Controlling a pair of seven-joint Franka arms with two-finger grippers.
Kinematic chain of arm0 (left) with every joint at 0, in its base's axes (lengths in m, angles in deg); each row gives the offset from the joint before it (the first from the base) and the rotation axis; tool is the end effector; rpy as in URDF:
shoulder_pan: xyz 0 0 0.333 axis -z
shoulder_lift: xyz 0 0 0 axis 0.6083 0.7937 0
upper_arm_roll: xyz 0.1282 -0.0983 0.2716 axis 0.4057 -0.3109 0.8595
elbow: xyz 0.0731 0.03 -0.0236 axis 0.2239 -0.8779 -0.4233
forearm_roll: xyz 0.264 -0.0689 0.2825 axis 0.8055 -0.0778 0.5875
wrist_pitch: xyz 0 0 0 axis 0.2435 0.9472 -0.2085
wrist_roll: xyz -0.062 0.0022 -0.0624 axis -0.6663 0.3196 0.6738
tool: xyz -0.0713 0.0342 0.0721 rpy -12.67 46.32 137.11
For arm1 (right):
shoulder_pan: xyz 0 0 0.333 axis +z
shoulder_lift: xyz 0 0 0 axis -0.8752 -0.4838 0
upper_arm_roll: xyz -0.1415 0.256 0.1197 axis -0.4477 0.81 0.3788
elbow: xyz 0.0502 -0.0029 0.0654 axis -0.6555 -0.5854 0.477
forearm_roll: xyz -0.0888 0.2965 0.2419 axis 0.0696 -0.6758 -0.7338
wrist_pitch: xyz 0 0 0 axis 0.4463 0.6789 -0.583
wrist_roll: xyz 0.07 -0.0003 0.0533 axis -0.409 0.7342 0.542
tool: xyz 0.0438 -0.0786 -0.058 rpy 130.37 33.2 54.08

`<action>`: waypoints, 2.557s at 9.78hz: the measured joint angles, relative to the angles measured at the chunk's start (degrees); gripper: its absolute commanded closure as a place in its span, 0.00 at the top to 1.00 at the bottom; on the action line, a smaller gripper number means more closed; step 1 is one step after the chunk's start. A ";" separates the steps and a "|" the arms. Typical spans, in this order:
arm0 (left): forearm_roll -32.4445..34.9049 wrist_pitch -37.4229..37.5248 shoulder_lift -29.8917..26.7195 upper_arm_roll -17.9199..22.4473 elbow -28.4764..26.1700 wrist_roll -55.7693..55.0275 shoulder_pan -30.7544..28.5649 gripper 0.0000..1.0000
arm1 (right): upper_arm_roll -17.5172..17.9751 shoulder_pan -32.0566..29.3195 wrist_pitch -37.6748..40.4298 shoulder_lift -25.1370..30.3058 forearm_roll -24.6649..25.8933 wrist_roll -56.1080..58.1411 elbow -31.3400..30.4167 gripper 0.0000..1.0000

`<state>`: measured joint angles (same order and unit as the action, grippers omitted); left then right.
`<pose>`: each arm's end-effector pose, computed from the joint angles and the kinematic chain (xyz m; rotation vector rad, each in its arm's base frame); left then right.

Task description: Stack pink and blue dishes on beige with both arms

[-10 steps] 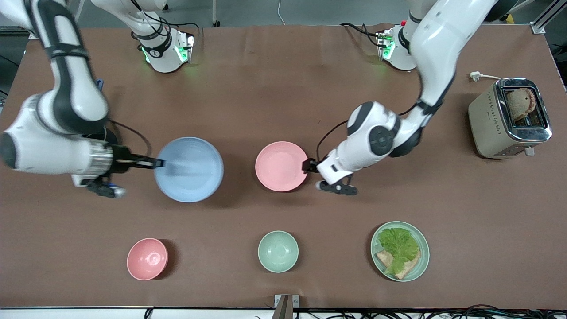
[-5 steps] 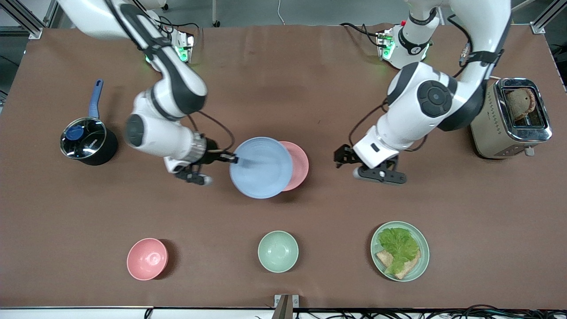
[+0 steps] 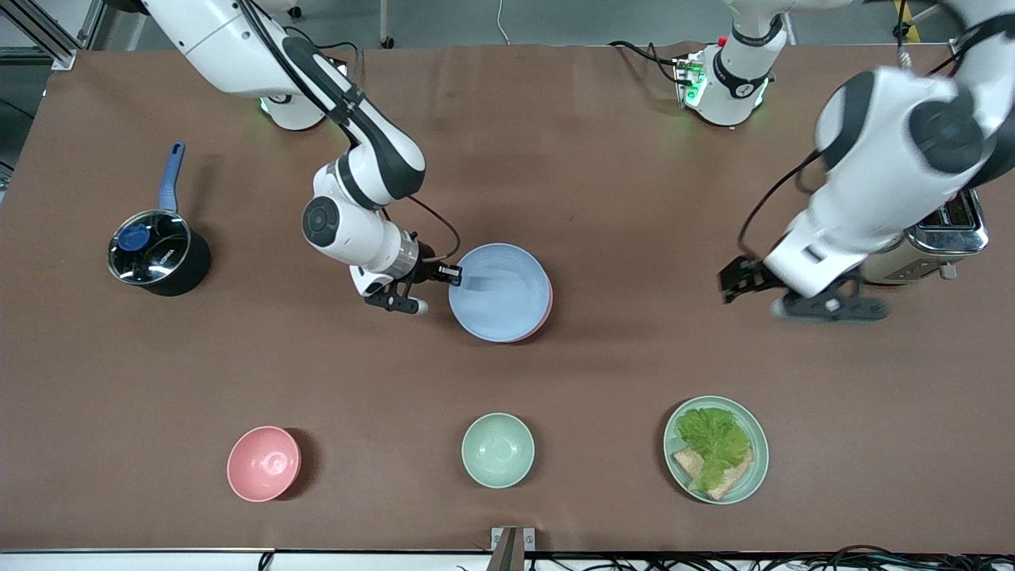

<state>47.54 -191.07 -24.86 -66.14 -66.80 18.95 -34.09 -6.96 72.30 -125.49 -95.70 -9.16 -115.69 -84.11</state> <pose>0.5910 -0.1375 0.5325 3.1097 -0.1234 0.1834 0.5131 0.3430 0.2388 -2.6933 0.3911 0.1955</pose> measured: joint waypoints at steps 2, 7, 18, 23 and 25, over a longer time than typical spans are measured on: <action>-0.25 5.69 -7.39 4.80 0.13 3.66 1.63 1.00 | 0.02 0.78 -0.93 0.01 0.00 0.00 -0.63 0.06; -1.00 14.76 -17.89 8.34 0.16 4.72 3.15 1.00 | -0.17 0.97 -1.66 -0.17 0.13 0.11 -1.57 1.00; -2.56 22.90 -7.02 6.50 12.53 1.83 0.83 1.00 | -20.73 -12.39 42.21 30.44 21.16 3.62 12.37 1.00; -2.54 22.65 -7.23 6.60 12.69 1.86 0.35 1.00 | -27.24 -13.14 65.92 30.95 21.90 14.31 30.47 1.00; -2.49 22.65 -7.24 6.60 12.69 1.86 0.20 1.00 | -27.72 -13.16 66.84 30.71 22.15 17.22 31.78 1.00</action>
<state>45.05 -168.42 -32.09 -59.54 -54.10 20.81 -33.89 -34.69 59.14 -58.65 -64.99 12.99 -98.47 -52.33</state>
